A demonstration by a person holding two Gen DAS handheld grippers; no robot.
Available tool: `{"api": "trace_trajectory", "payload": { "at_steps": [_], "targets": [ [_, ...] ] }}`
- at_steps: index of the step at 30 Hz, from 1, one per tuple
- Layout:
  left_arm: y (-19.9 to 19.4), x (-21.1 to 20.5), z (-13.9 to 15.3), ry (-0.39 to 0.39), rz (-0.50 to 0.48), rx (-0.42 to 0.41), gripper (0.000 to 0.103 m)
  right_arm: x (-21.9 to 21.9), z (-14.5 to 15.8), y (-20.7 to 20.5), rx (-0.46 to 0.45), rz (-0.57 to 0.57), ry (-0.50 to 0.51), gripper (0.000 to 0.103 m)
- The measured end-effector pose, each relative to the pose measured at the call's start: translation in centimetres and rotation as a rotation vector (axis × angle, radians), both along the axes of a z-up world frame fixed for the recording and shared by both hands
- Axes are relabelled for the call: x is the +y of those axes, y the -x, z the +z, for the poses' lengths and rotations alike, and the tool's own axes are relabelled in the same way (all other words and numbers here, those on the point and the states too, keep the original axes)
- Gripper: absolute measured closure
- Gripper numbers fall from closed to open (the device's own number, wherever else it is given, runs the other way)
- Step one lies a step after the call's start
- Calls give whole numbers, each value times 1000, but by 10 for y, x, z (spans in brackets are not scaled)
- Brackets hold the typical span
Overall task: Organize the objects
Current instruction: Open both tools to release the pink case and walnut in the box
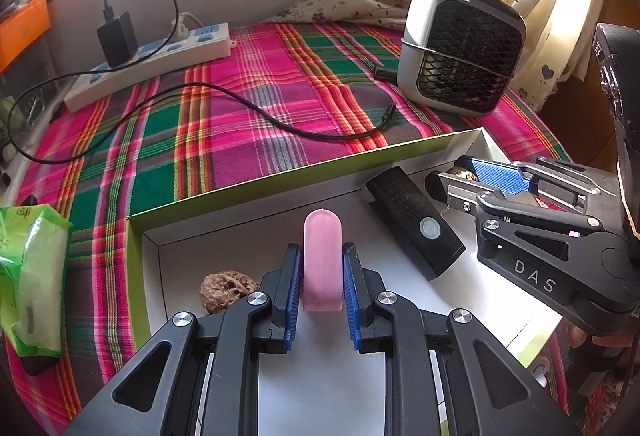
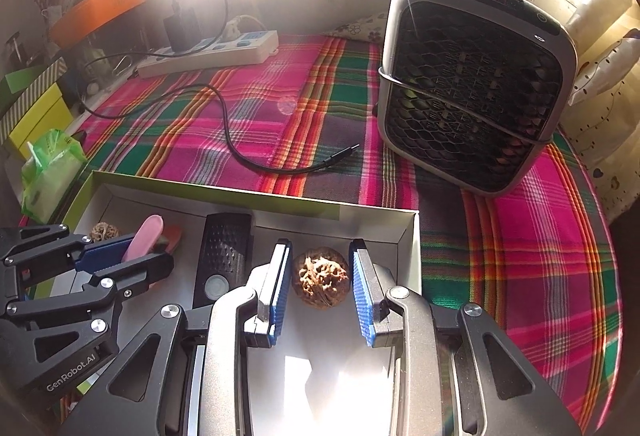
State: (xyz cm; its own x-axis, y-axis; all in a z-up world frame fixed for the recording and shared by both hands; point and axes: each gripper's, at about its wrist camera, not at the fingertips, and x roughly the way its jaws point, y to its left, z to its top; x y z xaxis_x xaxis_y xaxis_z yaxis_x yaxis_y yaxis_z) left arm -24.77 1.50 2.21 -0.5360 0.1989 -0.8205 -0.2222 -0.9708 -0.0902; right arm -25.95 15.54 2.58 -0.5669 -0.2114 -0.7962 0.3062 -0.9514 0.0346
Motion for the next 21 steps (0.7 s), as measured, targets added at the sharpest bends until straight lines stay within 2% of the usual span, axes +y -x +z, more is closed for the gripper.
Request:
{"api": "trace_trajectory", "payload": {
  "at_steps": [2, 7, 12, 16, 21],
  "targets": [
    [0, 0, 0, 0, 0, 0, 79, 0, 0, 0, 5, 0, -3, 71],
    [-2, 2, 0, 7, -4, 0, 75, -1, 2, -1, 19, 0, -4, 60],
    [-2, 3, 1, 7, -4, 2, 72, 0, 2, -2, 21, -6, -5, 58],
    [-5, 3, 3, 5, -10, 14, 70, 0, 3, -4, 24, -8, -1, 51],
    [-9, 1, 7, 1, -6, 26, 67, 1, 6, -7, 32, -17, 7, 51]
  ]
}}
